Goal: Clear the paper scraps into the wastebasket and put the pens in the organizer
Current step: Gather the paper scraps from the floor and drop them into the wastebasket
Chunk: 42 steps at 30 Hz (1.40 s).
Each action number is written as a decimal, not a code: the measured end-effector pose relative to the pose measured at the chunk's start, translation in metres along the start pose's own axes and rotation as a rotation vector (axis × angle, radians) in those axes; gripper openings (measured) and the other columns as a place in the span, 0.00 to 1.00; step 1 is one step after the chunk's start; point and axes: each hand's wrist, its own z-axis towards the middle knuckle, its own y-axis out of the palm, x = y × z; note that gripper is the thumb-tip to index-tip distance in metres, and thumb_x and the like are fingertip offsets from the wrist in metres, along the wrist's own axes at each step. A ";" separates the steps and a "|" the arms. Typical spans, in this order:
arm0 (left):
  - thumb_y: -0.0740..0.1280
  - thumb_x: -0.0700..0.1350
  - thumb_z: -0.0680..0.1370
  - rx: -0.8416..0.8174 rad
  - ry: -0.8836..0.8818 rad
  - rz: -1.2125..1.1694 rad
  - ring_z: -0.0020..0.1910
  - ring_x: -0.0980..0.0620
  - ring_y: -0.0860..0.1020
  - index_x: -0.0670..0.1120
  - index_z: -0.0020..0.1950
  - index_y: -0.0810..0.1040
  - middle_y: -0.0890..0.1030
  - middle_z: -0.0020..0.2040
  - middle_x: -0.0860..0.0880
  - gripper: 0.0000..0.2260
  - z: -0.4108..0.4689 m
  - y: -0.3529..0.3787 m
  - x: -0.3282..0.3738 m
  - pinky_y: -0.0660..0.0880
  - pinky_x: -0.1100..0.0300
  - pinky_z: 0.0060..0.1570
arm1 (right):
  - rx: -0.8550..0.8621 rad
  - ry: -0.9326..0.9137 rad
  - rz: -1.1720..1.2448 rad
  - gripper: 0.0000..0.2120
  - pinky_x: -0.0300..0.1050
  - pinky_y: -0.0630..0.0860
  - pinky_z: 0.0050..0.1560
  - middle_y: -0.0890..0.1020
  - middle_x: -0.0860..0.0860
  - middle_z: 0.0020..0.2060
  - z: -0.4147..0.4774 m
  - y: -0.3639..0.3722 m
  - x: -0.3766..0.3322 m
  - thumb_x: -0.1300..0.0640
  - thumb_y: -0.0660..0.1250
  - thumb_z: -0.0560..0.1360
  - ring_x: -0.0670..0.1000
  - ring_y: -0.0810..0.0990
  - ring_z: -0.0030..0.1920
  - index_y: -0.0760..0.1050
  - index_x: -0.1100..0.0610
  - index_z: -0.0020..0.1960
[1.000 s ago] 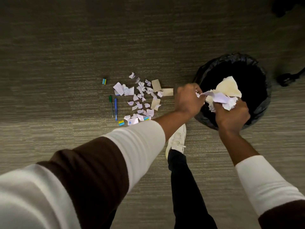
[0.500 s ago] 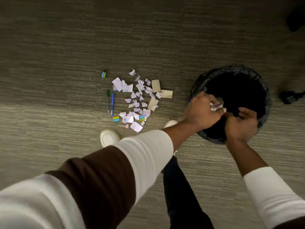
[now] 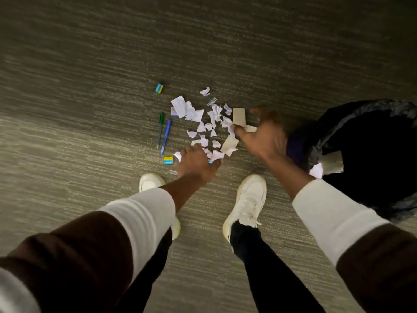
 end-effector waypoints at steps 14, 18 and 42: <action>0.76 0.72 0.66 0.026 -0.006 0.044 0.82 0.28 0.49 0.52 0.81 0.54 0.48 0.82 0.31 0.54 0.092 0.126 -0.082 0.61 0.35 0.78 | -0.129 0.153 -0.166 0.61 0.71 0.60 0.79 0.45 0.59 0.85 0.097 0.170 0.039 0.17 0.67 0.62 0.71 0.45 0.83 0.44 0.40 0.85; 0.77 0.64 0.69 0.108 -0.017 0.071 0.80 0.27 0.55 0.48 0.80 0.56 0.52 0.81 0.30 0.49 0.096 0.138 -0.072 0.68 0.36 0.73 | -0.146 0.048 -0.265 0.61 0.73 0.58 0.79 0.45 0.63 0.84 0.091 0.196 0.023 0.19 0.70 0.62 0.71 0.45 0.83 0.44 0.37 0.84; 0.68 0.30 0.77 0.170 0.232 0.087 0.54 0.36 0.84 0.38 0.57 0.82 0.84 0.54 0.37 0.11 0.111 0.076 -0.051 0.83 0.46 0.53 | 0.038 -0.164 -0.221 0.09 0.44 0.73 0.49 0.86 0.59 0.53 0.056 0.172 0.048 0.64 0.72 0.75 0.62 0.84 0.53 0.87 0.55 0.52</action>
